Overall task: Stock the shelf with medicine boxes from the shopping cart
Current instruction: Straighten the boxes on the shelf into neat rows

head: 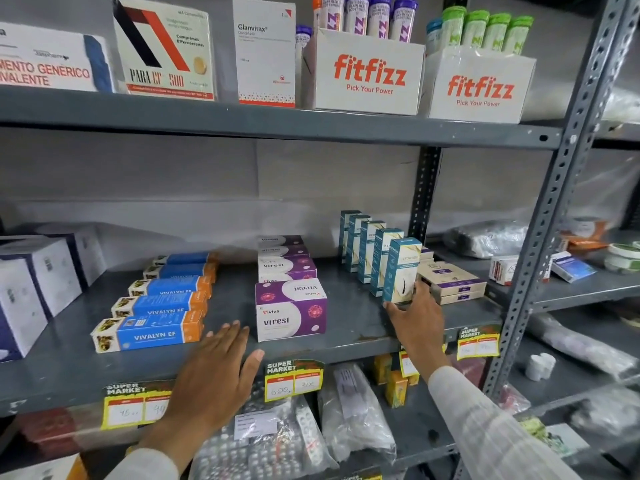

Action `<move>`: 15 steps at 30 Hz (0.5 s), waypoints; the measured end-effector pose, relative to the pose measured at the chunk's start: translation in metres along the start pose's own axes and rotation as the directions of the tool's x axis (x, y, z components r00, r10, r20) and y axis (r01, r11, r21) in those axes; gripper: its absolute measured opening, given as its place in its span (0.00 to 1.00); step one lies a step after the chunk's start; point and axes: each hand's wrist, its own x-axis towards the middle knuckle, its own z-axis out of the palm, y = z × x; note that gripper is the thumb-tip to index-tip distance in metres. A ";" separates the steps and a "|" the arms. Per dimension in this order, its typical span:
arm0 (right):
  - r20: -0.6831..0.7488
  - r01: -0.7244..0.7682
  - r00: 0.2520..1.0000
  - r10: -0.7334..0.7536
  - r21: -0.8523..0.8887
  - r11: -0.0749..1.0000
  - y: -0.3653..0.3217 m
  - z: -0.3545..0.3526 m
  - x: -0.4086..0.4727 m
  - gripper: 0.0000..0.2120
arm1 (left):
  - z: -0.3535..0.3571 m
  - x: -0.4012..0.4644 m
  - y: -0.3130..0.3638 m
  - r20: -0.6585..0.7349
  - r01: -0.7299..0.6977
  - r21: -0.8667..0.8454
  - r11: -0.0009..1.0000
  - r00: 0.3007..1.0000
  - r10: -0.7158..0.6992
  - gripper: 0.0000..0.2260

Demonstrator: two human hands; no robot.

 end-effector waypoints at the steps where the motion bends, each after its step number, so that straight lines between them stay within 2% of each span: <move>1: 0.000 0.001 1.000 -0.001 -0.004 1.000 0.001 0.001 0.000 0.32 | 0.000 0.000 0.000 0.000 0.001 -0.003 1.000 1.000 -0.001 0.39; 9: 0.043 -0.015 0.999 0.014 0.036 0.999 0.000 -0.003 -0.002 0.34 | -0.002 -0.001 0.000 0.009 0.005 0.009 1.000 1.000 -0.005 0.38; 11: -0.051 -0.004 0.999 0.009 0.103 0.995 -0.004 -0.006 -0.010 0.31 | -0.002 -0.002 0.001 0.009 0.006 -0.003 1.000 1.000 -0.006 0.38; 13: -0.213 0.096 0.975 -0.065 0.139 0.986 -0.014 -0.006 -0.023 0.23 | -0.003 -0.002 0.001 0.009 0.009 -0.017 1.000 1.000 -0.009 0.38; 15: -0.245 0.212 0.956 -0.162 0.195 0.958 -0.032 -0.004 -0.035 0.16 | -0.003 -0.002 0.001 0.007 0.011 -0.015 1.000 1.000 -0.011 0.37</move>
